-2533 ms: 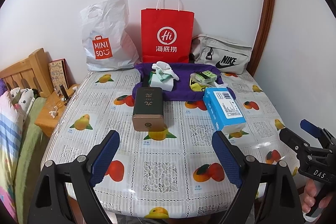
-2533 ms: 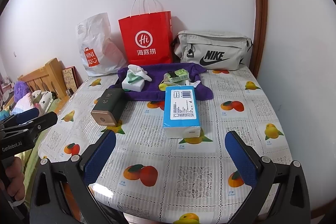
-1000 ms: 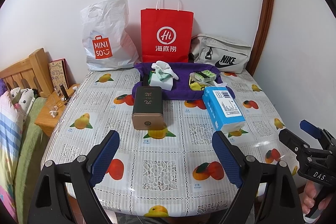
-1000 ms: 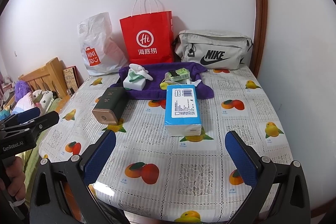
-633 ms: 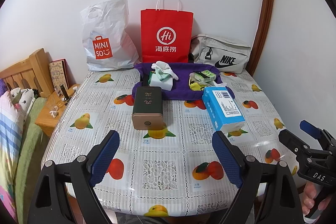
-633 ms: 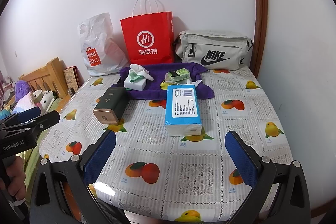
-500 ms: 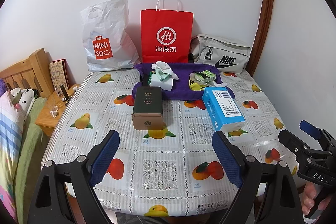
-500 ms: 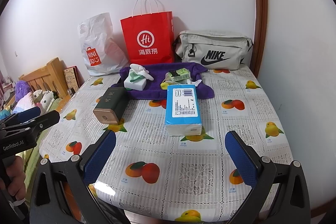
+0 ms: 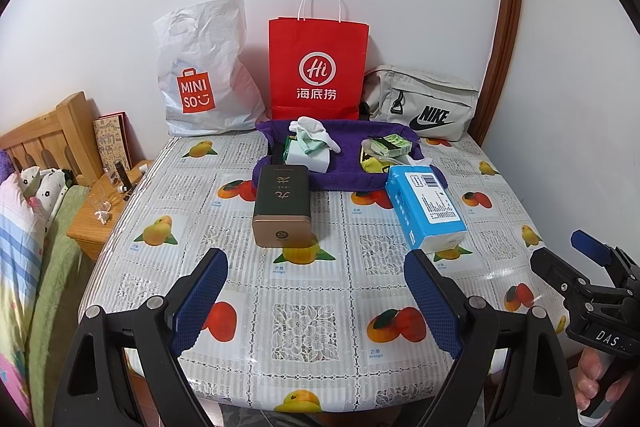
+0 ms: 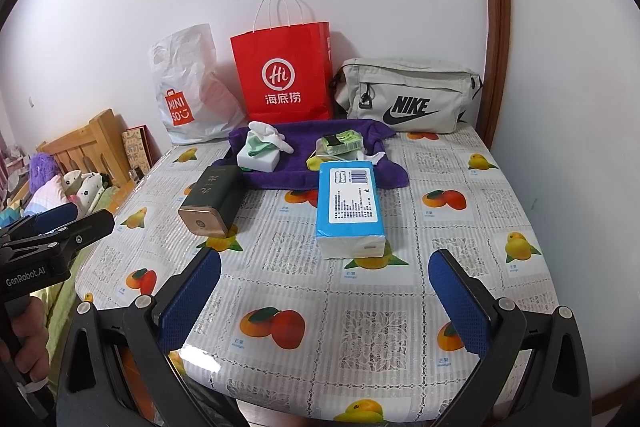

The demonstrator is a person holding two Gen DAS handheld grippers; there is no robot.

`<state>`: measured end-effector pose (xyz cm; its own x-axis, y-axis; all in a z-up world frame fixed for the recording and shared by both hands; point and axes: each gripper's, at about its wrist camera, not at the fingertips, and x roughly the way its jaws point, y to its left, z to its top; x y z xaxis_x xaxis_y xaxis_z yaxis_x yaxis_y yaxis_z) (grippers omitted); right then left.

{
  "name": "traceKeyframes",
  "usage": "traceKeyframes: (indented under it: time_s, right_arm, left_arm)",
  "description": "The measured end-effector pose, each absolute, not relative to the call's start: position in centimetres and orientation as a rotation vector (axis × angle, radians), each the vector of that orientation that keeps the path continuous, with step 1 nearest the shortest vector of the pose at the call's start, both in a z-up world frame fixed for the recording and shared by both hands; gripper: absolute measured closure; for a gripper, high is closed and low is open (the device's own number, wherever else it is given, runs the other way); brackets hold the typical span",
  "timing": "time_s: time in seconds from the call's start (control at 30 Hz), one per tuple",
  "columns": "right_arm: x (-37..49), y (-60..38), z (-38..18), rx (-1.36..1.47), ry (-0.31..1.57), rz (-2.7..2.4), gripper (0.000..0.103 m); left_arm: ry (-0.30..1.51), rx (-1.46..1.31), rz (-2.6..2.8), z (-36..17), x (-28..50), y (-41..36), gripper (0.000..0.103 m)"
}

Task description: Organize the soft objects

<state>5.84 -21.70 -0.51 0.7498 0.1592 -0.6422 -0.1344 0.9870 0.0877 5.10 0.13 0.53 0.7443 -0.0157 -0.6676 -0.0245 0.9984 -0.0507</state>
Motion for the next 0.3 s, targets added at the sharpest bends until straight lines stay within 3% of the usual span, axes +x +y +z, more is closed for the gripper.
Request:
traceKeyframes:
  time_s: [0.3]
  right_arm:
    - [5.96,-21.52,-0.57,0.034,0.71,0.164,0.001]
  left_arm:
    - [0.735,-0.052,0.011,0.46,5.28,0.16,0.013]
